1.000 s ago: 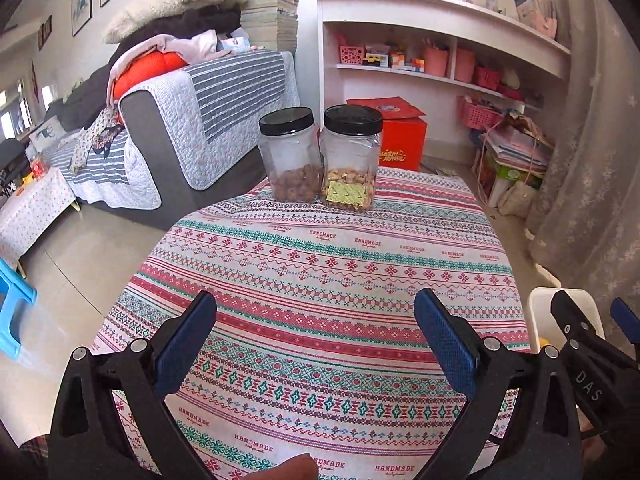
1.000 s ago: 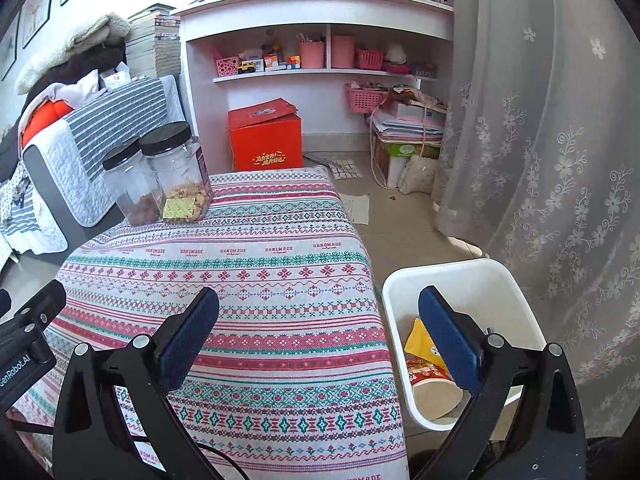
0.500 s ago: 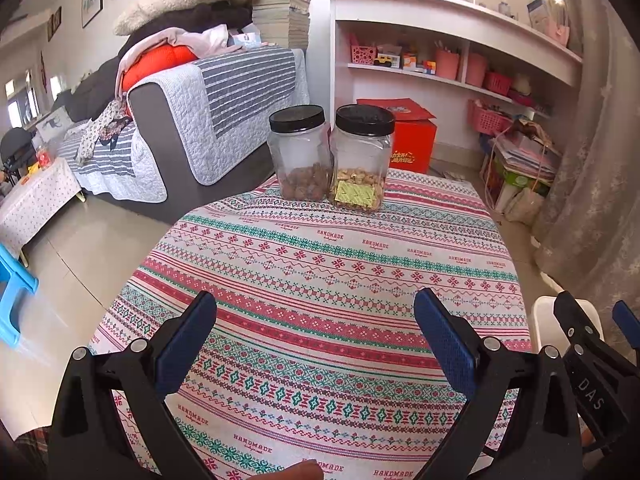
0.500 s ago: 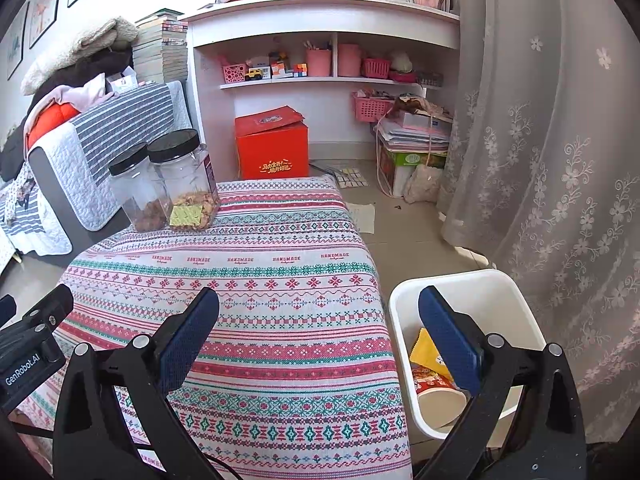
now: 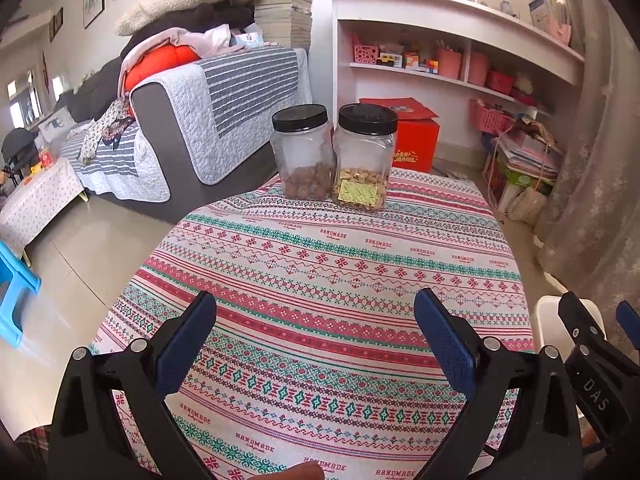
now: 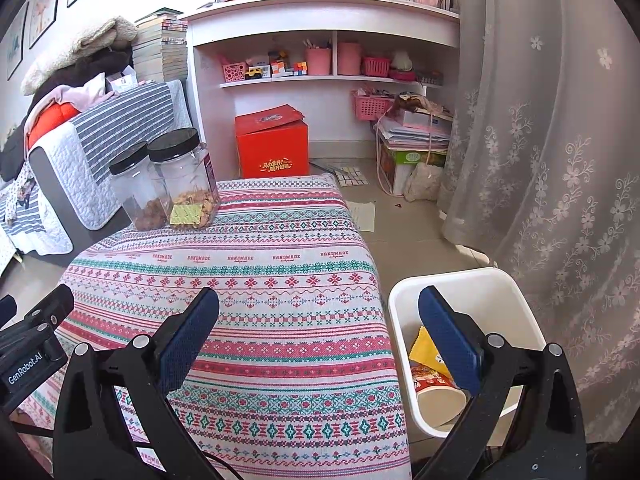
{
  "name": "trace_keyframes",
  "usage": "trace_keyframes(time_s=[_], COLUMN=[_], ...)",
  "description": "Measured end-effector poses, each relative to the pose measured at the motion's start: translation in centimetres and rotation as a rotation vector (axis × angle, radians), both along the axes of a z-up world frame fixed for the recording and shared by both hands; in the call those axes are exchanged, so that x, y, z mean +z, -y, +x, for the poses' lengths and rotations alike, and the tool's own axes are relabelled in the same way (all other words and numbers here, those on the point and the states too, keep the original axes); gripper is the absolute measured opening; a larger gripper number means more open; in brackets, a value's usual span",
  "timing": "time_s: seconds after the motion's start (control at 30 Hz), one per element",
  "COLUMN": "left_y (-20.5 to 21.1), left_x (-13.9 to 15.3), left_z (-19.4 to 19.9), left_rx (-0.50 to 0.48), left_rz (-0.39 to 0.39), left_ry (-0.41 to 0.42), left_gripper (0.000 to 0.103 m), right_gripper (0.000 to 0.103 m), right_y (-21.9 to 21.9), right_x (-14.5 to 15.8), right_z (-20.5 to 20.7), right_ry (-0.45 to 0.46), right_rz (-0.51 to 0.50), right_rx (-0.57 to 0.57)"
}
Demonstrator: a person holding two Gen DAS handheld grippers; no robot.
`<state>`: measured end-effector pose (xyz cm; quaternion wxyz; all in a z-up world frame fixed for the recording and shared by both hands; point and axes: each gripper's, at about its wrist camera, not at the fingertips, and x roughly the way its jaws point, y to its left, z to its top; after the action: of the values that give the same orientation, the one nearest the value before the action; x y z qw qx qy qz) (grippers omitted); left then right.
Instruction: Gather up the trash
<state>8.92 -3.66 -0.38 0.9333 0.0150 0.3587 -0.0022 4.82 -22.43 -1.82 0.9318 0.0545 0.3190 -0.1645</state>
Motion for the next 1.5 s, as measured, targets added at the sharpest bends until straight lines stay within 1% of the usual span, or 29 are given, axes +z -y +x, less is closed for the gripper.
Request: trace_keyframes(time_s=[0.73,1.5], left_y=[0.28,0.91], left_x=[0.13,0.11], left_z=[0.01,-0.13], left_rx=[-0.005,-0.012], left_rz=[-0.011,-0.004], left_ry=[-0.004,0.0], left_gripper=[0.096,0.096], right_gripper=[0.096,0.096], right_y=[0.16,0.38], right_x=[0.22,0.36], right_z=[-0.19,-0.48], right_ry=[0.008,0.006], right_rz=[0.001,0.005], right_rx=[-0.006,-0.014])
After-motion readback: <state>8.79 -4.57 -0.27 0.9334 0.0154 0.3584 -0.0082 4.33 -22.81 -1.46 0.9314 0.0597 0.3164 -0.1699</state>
